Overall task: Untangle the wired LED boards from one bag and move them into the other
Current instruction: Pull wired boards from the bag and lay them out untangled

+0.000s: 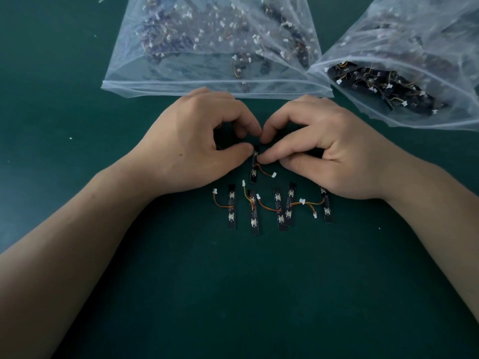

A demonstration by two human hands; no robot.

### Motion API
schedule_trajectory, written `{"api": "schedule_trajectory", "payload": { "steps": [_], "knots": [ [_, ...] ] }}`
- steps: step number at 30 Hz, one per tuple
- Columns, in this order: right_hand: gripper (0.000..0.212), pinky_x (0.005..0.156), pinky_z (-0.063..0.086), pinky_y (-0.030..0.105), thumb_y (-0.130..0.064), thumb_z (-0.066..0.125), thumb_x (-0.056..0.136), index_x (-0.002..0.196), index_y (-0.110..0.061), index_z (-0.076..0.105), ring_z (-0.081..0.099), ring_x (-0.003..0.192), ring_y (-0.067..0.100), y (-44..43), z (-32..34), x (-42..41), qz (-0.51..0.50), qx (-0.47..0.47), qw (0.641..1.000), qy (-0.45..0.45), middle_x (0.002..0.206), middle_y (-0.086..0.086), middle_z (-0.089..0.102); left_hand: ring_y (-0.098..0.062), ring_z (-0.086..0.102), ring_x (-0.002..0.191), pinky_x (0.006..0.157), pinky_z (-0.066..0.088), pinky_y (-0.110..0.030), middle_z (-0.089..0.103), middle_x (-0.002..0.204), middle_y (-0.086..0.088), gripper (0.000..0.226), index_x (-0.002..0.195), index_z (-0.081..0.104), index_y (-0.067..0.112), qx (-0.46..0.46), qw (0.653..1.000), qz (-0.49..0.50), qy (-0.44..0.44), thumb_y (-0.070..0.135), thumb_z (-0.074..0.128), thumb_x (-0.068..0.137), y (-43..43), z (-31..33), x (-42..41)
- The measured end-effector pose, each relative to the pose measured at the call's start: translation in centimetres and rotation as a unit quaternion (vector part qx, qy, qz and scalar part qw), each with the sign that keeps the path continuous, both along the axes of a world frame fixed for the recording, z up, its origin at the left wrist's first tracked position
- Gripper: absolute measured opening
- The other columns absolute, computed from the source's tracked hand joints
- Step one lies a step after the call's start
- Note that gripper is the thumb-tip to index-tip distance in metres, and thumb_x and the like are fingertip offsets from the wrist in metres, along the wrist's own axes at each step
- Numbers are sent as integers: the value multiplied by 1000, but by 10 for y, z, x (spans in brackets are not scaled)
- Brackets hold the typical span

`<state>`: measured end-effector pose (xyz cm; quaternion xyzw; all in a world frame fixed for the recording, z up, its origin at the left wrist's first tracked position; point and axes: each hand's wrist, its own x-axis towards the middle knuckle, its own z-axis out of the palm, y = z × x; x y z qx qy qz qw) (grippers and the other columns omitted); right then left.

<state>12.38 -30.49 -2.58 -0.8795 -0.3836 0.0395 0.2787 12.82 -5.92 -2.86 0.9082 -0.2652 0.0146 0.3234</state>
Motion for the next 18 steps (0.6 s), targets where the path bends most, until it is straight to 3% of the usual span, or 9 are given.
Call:
{"api": "schedule_trajectory", "payload": {
  "steps": [8,11,15,18],
  "knots": [
    [25,104,43,39,-10,62,98,112,-23,80,61,111,17,0,-4,1,-30,31,999,-4,114,-5,70,-9,57,87,82,43,-17,64,87,20,16,103,77,26,-19,1000,18,-14,28,68,89,-2,2,-1],
    [23,104,46,40,-12,60,101,116,-17,77,62,116,18,0,-5,0,-67,44,997,-19,119,-2,69,-9,57,92,93,41,-17,63,90,19,16,102,77,21,-40,995,74,-57,24,64,95,-3,1,-1],
    [34,120,31,42,-33,57,103,133,-21,68,48,138,11,1,-6,1,-128,13,991,-38,144,-7,57,-9,55,114,112,38,-42,64,99,26,21,106,75,31,-35,987,147,-51,34,59,94,-3,0,1],
    [50,124,17,32,-48,47,104,146,-23,58,37,148,7,3,-7,2,-155,-31,987,-16,158,-11,46,0,46,131,111,15,-17,63,119,29,24,110,73,41,-34,983,174,-40,39,59,91,-3,0,2]
  ]
}}
